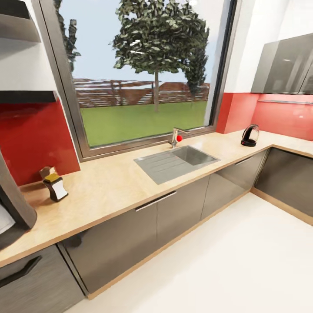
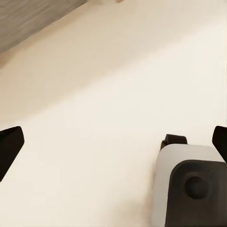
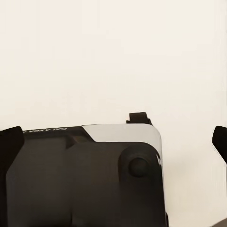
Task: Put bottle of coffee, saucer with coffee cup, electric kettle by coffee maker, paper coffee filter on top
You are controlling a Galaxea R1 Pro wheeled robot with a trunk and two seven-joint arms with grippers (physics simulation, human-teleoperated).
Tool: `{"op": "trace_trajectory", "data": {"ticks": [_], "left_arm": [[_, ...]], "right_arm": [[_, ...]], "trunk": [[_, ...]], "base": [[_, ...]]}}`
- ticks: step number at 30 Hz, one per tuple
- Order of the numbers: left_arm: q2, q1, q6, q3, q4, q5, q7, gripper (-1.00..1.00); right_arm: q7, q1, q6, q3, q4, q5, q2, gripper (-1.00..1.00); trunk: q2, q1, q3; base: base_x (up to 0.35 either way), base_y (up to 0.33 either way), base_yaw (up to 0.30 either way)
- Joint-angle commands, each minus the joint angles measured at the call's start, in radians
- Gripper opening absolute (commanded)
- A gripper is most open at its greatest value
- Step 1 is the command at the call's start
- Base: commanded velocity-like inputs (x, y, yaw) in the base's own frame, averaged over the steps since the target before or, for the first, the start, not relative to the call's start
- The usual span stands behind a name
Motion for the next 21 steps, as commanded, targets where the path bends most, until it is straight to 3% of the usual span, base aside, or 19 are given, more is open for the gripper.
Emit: {"op": "trace_trajectory", "data": {"ticks": [1,6,21], "left_arm": [[-0.001,-0.001,-0.004,0.004,0.001,-0.02,0.004,1.0],[-0.003,-0.001,-0.004,0.004,0.0,-0.038,0.005,1.0],[0.0,-0.001,-0.004,0.006,0.0,-0.042,0.005,1.0]], "right_arm": [[0.005,-0.001,-0.004,0.005,0.002,-0.01,0.0,1.0],[0.005,-0.001,-0.004,0.005,0.002,-0.01,0.0,1.0],[0.004,-0.001,-0.004,0.005,0.002,-0.01,0.0,1.0]], "trunk": [[-0.001,0.001,-0.001],[-0.001,0.001,-0.001],[-0.001,0.001,-0.001]], "base": [[0.282,-0.162,-0.274],[0.281,-0.165,-0.274],[0.281,-0.159,-0.274]]}}
